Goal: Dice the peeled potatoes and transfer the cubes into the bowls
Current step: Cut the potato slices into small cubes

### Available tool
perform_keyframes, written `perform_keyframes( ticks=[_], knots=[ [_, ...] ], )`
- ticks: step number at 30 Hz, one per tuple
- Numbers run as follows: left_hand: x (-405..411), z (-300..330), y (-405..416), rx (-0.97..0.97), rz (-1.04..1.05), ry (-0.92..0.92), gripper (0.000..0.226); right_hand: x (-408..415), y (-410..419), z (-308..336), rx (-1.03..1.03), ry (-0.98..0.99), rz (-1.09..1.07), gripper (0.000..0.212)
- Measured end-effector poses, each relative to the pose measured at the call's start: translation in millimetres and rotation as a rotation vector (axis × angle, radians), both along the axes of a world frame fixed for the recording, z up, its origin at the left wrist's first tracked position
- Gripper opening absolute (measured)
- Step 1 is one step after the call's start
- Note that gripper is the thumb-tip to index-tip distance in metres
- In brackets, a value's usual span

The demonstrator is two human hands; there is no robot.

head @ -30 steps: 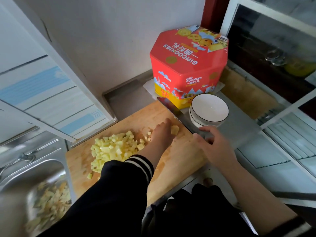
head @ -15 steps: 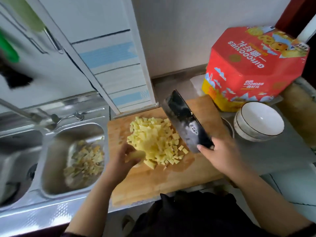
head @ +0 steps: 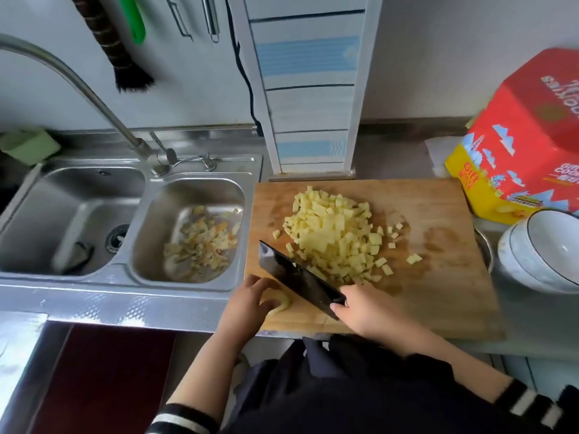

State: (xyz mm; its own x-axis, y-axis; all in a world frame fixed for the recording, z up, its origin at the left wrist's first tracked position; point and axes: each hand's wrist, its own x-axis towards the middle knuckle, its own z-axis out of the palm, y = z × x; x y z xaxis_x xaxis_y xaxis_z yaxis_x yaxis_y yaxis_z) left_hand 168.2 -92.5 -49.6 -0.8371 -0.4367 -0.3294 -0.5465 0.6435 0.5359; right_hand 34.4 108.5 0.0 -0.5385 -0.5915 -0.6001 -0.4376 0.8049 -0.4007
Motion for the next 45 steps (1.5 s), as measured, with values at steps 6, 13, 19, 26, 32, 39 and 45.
perform_keyframes(
  ticks=[6,13,19,26,32,39,45],
  knots=[
    [-22,-16,14,-0.01,-0.031,0.113,0.041,-15,1,0,0.034,0.124,-0.143,0.024],
    [-20,-37,39,-0.353,-0.205,0.413,0.021,-1,6,0,0.018,0.298,0.051,0.029],
    [-6,-52,28,-0.336,-0.315,0.394,0.034,14,-1,8,0.017,0.183,0.03,0.032],
    [-14,-50,36,-0.401,-0.228,0.385,0.035,16,3,8,0.021,0.218,0.044,0.034],
    [-22,-52,40,-0.422,-0.173,0.398,0.021,17,10,12,0.015,0.252,0.161,0.024],
    [-20,-57,38,-0.454,-0.175,0.439,0.013,15,8,12,0.035,0.263,0.178,0.013],
    [-19,-61,37,-0.443,-0.165,0.441,0.011,9,-8,11,0.174,0.199,0.152,0.015]
  ],
)
